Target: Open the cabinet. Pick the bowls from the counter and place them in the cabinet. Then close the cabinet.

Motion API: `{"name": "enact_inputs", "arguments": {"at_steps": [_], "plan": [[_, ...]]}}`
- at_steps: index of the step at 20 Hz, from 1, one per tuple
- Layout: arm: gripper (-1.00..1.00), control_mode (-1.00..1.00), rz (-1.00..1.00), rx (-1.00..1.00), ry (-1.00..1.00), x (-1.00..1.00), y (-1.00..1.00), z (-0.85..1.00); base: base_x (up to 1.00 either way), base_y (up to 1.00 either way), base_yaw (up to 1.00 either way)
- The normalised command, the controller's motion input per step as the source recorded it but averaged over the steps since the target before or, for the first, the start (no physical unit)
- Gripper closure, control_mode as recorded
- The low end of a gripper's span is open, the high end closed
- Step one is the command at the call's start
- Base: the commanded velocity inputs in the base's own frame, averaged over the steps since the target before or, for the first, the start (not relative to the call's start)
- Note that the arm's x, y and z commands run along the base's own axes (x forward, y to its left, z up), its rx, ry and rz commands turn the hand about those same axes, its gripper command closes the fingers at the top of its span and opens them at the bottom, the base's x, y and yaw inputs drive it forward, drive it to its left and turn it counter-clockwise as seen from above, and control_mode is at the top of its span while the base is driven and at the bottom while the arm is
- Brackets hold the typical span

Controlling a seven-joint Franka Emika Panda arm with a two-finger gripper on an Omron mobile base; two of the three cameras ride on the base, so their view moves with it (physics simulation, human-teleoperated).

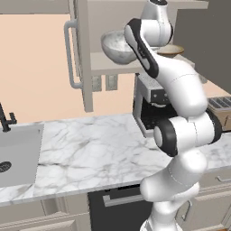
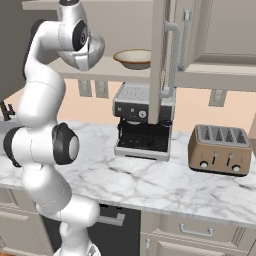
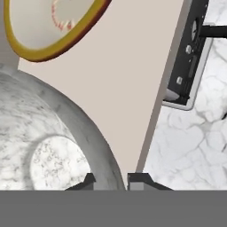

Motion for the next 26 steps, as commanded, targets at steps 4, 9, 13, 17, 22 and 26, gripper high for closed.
{"name": "enact_inputs", "arguments": {"at_steps": [4, 9, 13, 17, 22, 26], "plan": [[1.0, -1.0, 0.01, 0.0, 0.0, 0.36, 0.08, -0.01, 0.0, 0.0, 0.0], [1.0, -1.0, 0.02, 0.03, 0.0, 0.36, 0.13, -0.24, 0.0, 0.0, 0.0], [-1.0, -1.0, 0.0, 0.05, 0.0, 0.18, 0.13, -0.36, 0.0, 0.0, 0.0], [-1.0, -1.0, 0.0, 0.01, -0.05, -0.04, 0.0, 0.0, 0.0, 0.0, 0.0], [-1.0, -1.0, 0.0, 0.0, -0.06, -0.17, 0.0, 0.02, 0.0, 0.0, 0.0], [-1.0, -1.0, 0.0, 0.0, -0.05, -0.34, 0.0, 0.15, 0.0, 0.0, 0.0]]}}
